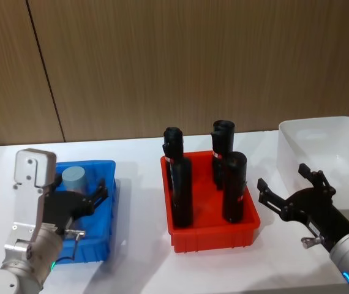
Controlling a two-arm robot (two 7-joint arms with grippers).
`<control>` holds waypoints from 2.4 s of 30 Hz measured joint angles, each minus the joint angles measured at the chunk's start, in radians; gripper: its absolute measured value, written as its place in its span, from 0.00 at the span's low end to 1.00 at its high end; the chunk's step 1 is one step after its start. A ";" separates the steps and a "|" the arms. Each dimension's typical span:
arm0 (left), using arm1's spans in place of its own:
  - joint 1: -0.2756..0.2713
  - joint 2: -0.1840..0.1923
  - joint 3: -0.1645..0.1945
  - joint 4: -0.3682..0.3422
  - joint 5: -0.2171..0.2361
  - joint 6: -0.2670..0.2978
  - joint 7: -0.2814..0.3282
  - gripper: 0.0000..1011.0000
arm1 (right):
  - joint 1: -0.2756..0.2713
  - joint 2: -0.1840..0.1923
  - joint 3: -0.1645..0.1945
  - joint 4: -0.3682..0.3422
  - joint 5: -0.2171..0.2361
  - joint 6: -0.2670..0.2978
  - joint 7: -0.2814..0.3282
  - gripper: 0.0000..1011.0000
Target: Pick the cotton swabs from the blue box and place them into the white box.
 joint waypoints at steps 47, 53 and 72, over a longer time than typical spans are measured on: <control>-0.044 0.000 -0.070 0.211 -0.058 0.030 -0.095 0.99 | 0.000 0.000 0.000 0.000 0.000 0.000 0.000 0.99; -0.062 -0.008 -0.072 0.254 -0.059 0.028 -0.138 0.99 | 0.000 0.000 0.000 0.000 0.000 0.000 0.000 0.99; -0.100 -0.026 -0.076 0.342 -0.052 0.007 -0.214 0.99 | 0.000 0.000 0.000 0.000 0.000 0.000 0.000 0.99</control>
